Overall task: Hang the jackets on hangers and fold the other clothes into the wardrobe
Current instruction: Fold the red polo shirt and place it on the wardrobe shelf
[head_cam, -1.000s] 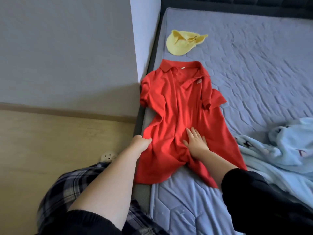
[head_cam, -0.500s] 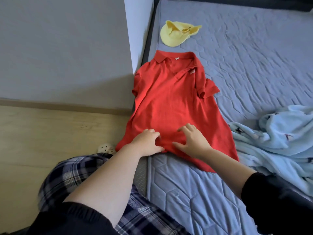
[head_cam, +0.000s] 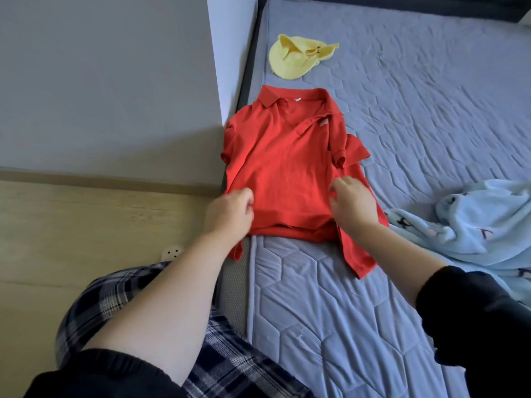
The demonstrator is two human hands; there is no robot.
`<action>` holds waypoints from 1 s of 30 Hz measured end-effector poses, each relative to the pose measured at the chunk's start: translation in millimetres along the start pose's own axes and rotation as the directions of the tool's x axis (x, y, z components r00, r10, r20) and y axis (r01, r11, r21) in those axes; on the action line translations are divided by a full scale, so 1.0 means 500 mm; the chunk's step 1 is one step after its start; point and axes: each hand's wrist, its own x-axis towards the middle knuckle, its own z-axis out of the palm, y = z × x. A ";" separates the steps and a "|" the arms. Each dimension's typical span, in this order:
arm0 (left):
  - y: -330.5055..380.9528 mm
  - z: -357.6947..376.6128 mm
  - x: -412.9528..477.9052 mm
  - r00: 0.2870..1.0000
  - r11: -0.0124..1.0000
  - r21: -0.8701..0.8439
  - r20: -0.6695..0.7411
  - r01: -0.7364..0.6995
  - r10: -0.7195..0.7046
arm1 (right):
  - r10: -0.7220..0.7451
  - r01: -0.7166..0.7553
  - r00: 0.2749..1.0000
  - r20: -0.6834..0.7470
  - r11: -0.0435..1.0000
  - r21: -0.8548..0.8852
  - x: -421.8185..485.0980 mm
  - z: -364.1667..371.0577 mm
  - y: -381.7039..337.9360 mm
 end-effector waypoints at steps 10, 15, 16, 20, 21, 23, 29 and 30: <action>-0.016 0.051 -0.016 0.940 0.918 0.391 0.334 -0.071 -0.069 | -0.143 0.239 0.937 0.318 0.927 -0.289 -0.086 0.078 -0.059; -0.031 0.028 -0.022 0.910 0.901 0.412 0.308 0.134 -0.276 | -0.161 0.219 0.952 0.259 0.953 -0.211 -0.071 0.079 -0.082; -0.034 0.018 -0.017 0.891 0.888 0.411 0.295 0.207 -0.345 | -0.157 0.212 0.957 0.245 0.953 -0.217 -0.065 0.075 -0.081; -0.055 -0.025 -0.015 0.791 0.774 0.582 0.337 0.251 -0.511 | -0.185 0.316 0.899 0.397 0.902 -0.295 -0.052 0.035 -0.068; -0.058 -0.029 -0.023 0.750 0.755 0.619 0.391 0.216 -0.534 | -0.173 0.323 0.871 0.459 0.907 -0.270 -0.053 0.025 -0.068; -0.055 -0.024 -0.037 0.702 0.768 0.633 0.506 0.093 -0.502 | -0.150 0.287 0.793 0.591 0.947 -0.144 -0.062 0.006 -0.075; 0.073 0.012 -0.083 0.771 0.979 0.021 0.619 -0.205 0.148 | -0.282 0.388 0.689 0.668 0.921 -0.011 -0.142 -0.029 -0.075; 0.095 0.026 -0.093 0.747 0.974 0.005 0.643 -0.225 0.169 | -0.298 0.392 0.748 0.593 0.919 -0.034 -0.159 -0.030 -0.069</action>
